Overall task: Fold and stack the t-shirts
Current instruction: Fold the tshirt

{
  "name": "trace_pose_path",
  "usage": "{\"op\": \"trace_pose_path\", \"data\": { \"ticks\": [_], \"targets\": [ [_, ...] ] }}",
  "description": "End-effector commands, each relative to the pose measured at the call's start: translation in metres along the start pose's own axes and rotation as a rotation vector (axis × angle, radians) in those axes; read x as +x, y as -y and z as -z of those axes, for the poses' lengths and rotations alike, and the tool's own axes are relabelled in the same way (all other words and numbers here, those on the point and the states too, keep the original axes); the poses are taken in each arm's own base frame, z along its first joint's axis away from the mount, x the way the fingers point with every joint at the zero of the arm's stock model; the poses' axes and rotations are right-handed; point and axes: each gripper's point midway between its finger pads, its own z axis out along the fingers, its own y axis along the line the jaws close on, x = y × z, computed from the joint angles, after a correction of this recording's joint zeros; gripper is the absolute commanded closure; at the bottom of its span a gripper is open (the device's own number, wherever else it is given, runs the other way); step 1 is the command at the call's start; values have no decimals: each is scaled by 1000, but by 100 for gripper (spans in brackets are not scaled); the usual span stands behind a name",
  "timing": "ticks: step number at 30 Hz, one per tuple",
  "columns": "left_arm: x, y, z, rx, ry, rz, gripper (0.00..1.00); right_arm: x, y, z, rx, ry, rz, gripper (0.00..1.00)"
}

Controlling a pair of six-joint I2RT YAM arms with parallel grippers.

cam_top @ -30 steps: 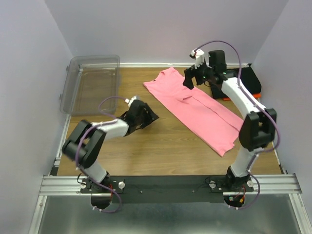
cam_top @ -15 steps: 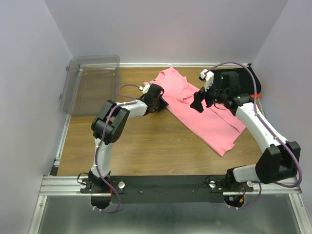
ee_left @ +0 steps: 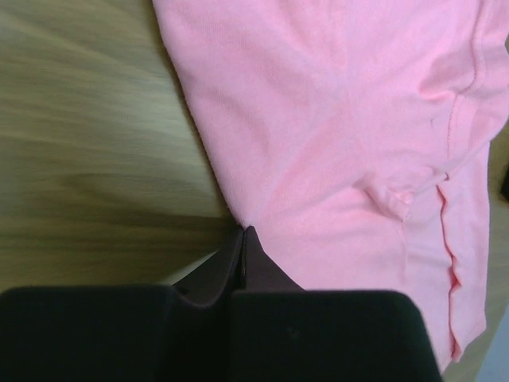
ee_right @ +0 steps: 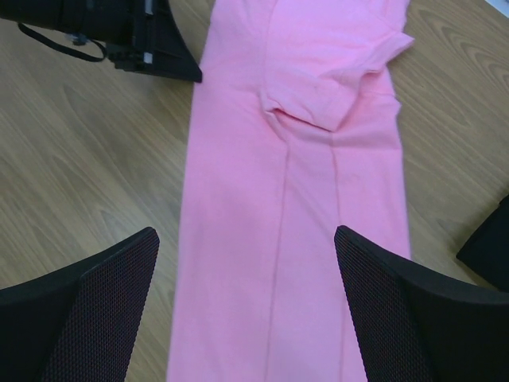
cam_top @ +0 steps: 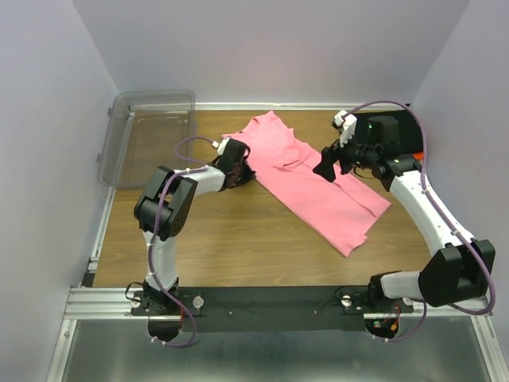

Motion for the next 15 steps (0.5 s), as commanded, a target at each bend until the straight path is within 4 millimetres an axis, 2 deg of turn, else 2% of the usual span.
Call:
{"op": "trace_pose_path", "data": {
  "ticks": [1,2,3,6,8,9,11,12,13,14,15],
  "targets": [
    [-1,-75,23,-153,-44,-110,100,-4,-7,5,-24,30,-1,2],
    [-7,-77,30,-141,-44,-157,100,-6,-7,6,-26,35,2,2],
    [-10,-88,36,-138,-67,-191,100,-7,-7,6,-29,38,1,2],
    [-21,-103,43,-106,-105,-229,99,-5,-11,5,-54,37,7,2],
    [-29,-98,49,-32,-118,-291,95,4,-23,3,-133,25,53,2],
    [-27,-93,53,7,-135,-305,85,13,-29,1,-179,9,77,2],
    [-42,-69,70,83,-84,-360,75,33,-50,2,-310,-23,160,2],
    [-46,-60,78,118,-70,-389,47,46,-57,1,-348,-56,176,3],
    [-57,-41,95,167,-25,-420,35,63,-78,-5,-416,-121,191,5],
    [-61,-31,105,192,-5,-443,23,78,-80,-11,-394,-189,251,6],
    [-66,-22,115,215,19,-462,20,91,-91,-16,-399,-243,299,7]
  ]
}}
